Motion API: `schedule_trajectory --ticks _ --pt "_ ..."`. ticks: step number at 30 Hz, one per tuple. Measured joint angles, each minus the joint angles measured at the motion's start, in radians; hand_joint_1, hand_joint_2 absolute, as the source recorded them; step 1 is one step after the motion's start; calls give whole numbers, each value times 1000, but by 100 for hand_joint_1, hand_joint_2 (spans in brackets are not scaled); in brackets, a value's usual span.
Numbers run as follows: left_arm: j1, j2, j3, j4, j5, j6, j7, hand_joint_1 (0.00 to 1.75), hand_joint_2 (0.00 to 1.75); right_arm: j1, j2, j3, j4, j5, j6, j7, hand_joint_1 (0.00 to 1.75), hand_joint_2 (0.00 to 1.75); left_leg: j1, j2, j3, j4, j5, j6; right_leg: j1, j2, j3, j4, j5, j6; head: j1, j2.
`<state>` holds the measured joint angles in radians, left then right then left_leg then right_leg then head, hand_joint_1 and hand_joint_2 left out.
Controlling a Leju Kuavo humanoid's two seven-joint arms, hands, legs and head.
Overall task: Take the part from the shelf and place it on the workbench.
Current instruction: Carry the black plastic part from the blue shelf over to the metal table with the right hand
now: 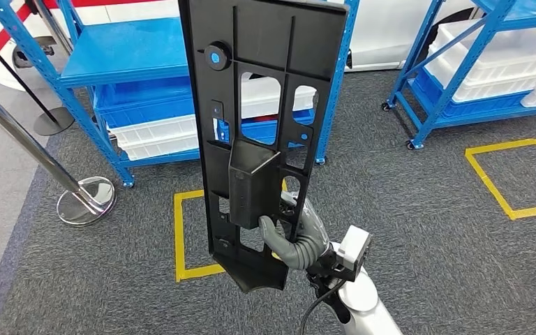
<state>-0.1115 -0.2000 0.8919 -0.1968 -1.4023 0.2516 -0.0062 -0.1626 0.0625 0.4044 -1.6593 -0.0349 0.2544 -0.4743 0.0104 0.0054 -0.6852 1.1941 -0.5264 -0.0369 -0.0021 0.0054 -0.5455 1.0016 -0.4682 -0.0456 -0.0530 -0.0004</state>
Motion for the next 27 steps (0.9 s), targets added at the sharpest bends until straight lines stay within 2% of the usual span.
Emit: schedule_trajectory --ticks 1,2,3,4,5,7,8,9,10,11,12,14,16,17,18,19,20,22,23,24,26,27 --pt "4 1 0 0 -1 -2 0 0 175 3 1 0 0 1 3 2 175 175 0 -1 -21 65 -30 0 4 7 -8 1 6 -2 0 0" --pt "9 2 0 0 -4 -4 0 0 175 7 1 0 0 1 5 4 175 175 -1 -2 -27 102 -42 2 8 16 -15 1 11 -4 0 0" --pt "14 2 -1 0 -6 -6 0 0 175 12 1 0 0 2 7 4 175 175 -2 -3 -15 99 -34 6 11 25 -20 2 15 -4 0 0" --pt "19 3 -2 0 -10 -7 0 0 175 17 1 0 -2 4 7 5 175 175 -3 -8 17 54 -9 12 15 35 -24 3 19 -4 0 0" --pt "22 3 -4 0 -12 -8 0 0 175 22 1 0 -5 7 8 5 175 175 -6 -23 63 -21 20 21 16 45 -27 5 21 -3 0 0" --pt "26 3 -6 0 -14 -6 -3 0 175 34 1 0 -17 14 11 6 175 175 -8 -62 141 -152 53 38 17 61 -34 7 26 1 0 0" --pt "27 3 -6 0 -14 -5 -5 0 175 42 1 -1 -24 17 13 6 175 175 -10 -74 160 -187 56 42 15 69 -37 8 29 5 0 0" --pt "28 3 -7 0 -13 -3 -6 0 175 52 1 -1 -30 19 16 6 175 175 -11 -75 165 -198 54 44 12 76 -40 8 33 11 0 0" --pt "29 2 -7 0 -13 -3 -8 0 175 61 1 -1 -36 22 19 7 175 175 -11 -66 166 -206 58 44 12 86 -42 7 36 17 0 0" --pt "29 1 -9 0 -14 -3 -8 0 175 70 1 -2 -41 23 21 6 175 175 -10 -54 168 -215 62 46 13 84 -46 10 36 22 0 0" --pt "29 0 -11 0 -14 -2 -7 0 175 75 1 -3 -46 25 23 6 175 175 -7 -41 169 -223 67 49 14 71 -54 24 25 28 0 0" --pt "30 -2 -16 0 -16 -2 -6 0 175 80 1 -5 -51 31 26 3 175 175 -1 -15 170 -233 74 53 12 30 -95 107 -28 40 0 0" --pt "33 -1 -18 0 -16 -1 -7 0 175 84 1 -6 -53 37 30 0 175 175 0 10 167 -233 75 54 0 7 -158 239 -87 53 0 0" --pt "34 -1 -18 0 -16 0 -7 0 175 89 1 -7 -54 39 31 -1 175 175 0 22 166 -232 75 53 -7 3 -177 280 -97 60 0 0" --pt "34 0 -19 0 -17 0 -7 0 175 92 1 -8 -56 41 33 -2 175 175 1 34 165 -231 73 51 -14 -1 -177 283 -87 65 0 0" --pt "34 1 -19 0 -18 0 -7 0 175 95 1 -9 -59 43 34 -3 175 175 3 45 165 -228 71 47 -19 -8 -155 245 -61 70 0 0" --pt "34 1 -20 0 -19 1 -7 0 175 96 1 -11 -63 45 35 -4 175 175 4 54 166 -224 68 42 -24 -21 -117 175 -26 74 0 0" --pt "34 4 -20 0 -21 2 -7 0 175 97 1 -13 -71 47 37 -5 175 175 2 69 166 -214 59 28 -22 -55 -53 56 11 71 0 0" --pt "34 5 -21 -1 -21 2 -7 0 175 97 2 -14 -74 48 38 -6 175 175 0 75 167 -210 56 20 -18 -64 -40 28 15 65 0 0" --pt "34 7 -21 -1 -23 2 -7 0 175 98 2 -15 -77 50 39 -7 175 175 -2 81 168 -209 54 13 -15 -63 -41 24 10 57 0 0" --pt "34 9 -22 -1 -29 2 -6 0 175 102 2 -20 -86 52 39 -11 175 175 0 91 170 -208 50 2 -14 -42 -46 23 14 43 0 0" --pt "33 11 -23 -1 -34 2 -6 0 175 106 2 -23 -93 54 38 -15 175 175 3 82 167 -198 39 -3 -15 -33 -46 21 16 35 0 0"
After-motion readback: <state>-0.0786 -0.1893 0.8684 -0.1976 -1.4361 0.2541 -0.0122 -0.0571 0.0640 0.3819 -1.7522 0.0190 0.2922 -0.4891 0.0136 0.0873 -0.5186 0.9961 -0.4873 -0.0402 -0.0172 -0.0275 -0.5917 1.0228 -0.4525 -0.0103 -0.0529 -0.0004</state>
